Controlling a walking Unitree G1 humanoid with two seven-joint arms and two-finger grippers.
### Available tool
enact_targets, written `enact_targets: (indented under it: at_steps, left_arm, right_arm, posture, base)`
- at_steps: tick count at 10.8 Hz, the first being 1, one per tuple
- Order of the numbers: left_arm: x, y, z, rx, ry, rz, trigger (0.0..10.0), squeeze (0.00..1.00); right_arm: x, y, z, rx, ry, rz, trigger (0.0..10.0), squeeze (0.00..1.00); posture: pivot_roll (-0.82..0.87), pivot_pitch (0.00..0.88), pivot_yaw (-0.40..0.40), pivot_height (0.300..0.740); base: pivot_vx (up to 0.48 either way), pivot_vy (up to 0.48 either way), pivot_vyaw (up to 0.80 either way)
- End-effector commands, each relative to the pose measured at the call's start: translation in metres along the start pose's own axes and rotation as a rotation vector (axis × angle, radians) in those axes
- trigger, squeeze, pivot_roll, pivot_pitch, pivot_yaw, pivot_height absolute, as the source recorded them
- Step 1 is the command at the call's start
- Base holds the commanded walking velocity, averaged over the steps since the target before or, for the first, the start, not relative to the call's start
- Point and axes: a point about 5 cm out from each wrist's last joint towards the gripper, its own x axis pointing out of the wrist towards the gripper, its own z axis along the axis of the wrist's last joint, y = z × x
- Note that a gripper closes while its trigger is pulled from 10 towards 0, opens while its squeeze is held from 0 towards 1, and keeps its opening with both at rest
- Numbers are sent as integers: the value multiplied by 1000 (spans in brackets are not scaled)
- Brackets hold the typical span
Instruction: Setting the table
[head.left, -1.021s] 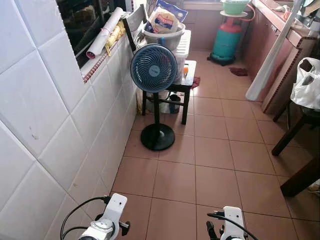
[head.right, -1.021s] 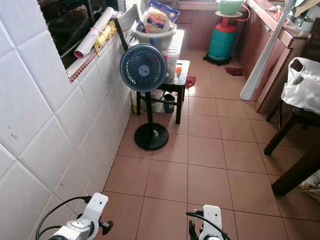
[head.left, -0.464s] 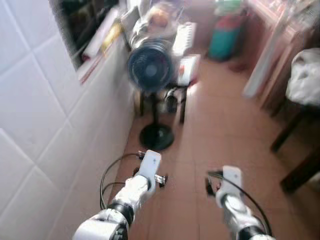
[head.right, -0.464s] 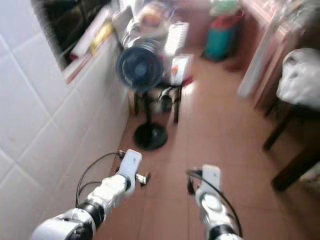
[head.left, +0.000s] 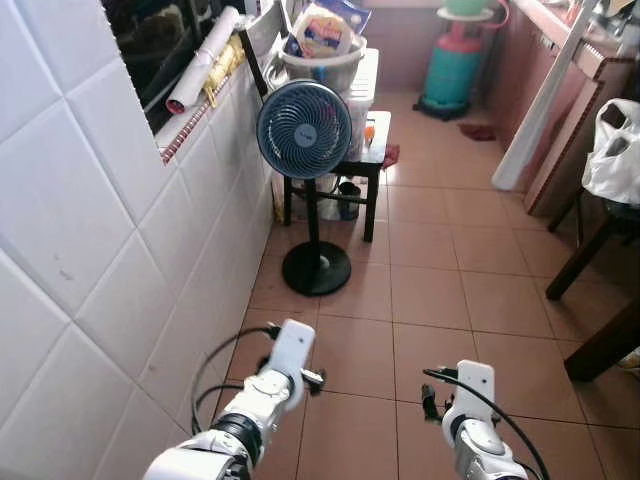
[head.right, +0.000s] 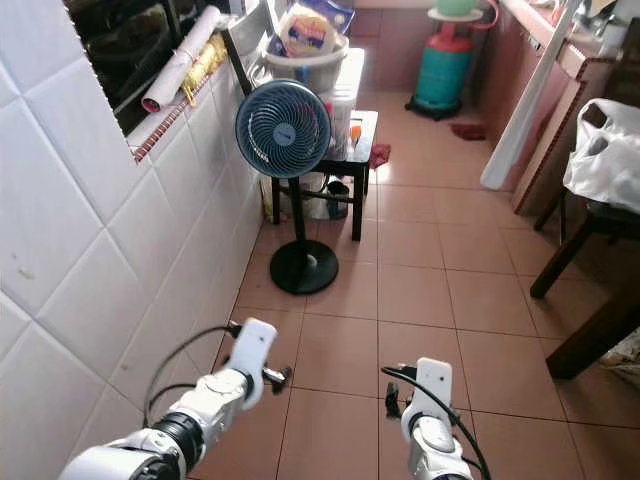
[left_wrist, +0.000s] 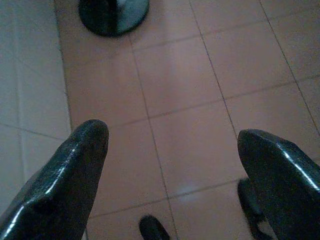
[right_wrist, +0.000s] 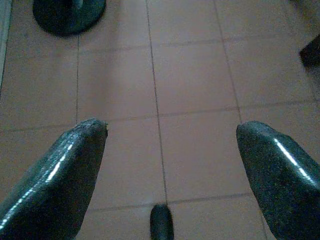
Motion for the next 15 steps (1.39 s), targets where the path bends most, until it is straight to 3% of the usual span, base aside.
enact_targets:
  at_steps: [1,2,3,5,7,8,10,11,13,14,15]
  left_arm:
    - [-1,18,12,-66,-56,66,10000,0]
    - [-3,32,13,-108,-80,114,10000,0]
    - [-5,45,9,-160,-81,153,10000,0]
    - [-9,57,2,-214,-80,72,10000,0]
    - [-14,61,10,-119,-174,-32,10000,0]
    - [-23,60,21,-7,-297,-81,10000,0]
    - [-51,70,35,100,-519,-40,10000,0]
    - [-62,77,36,138,-572,-6,10000,0]
    - [-86,87,21,204,-605,42,10000,0]
    - [-97,89,2,168,-616,119,10000,0]
    - [-103,85,6,179,-662,134,10000,0]
  right_arm:
    - [2,-1,10,-30,-49,32,10000,0]
    - [2,-5,14,-95,-63,39,10000,0]
    - [2,-8,19,-75,-97,63,10000,0]
    - [0,-12,32,-134,-199,82,10000,0]
    - [-6,-13,39,-73,-287,147,10000,0]
    - [-13,-17,44,-32,-350,150,10000,0]
    - [-35,-21,44,-41,-438,147,10000,0]
    - [-47,-25,41,-41,-456,137,10000,0]
    - [-72,-29,40,-58,-491,122,10000,0]
    - [-85,-35,49,-52,-530,83,10000,0]
    - [-95,-41,57,-23,-564,44,10000,0]
  posture:
    - [-131,48,36,740]
    - [-119,49,27,740]
    - [-105,49,23,740]
    - [-77,55,27,740]
    - [-49,58,30,740]
    - [-38,62,34,740]
    - [-24,69,22,740]
    - [-17,72,9,740]
    - [-10,69,-11,740]
    - [-14,62,-22,740]
    - [-17,62,-32,740]
  base:
    - [0,0,0]
    - [0,0,0]
    - [0,0,0]
    - [0,0,0]
    - [0,0,0]
    - [0,0,0]
    - [0,0,0]
    - [0,0,0]
    - [0,0,0]
    - [0,0,0]
    - [0,0,0]
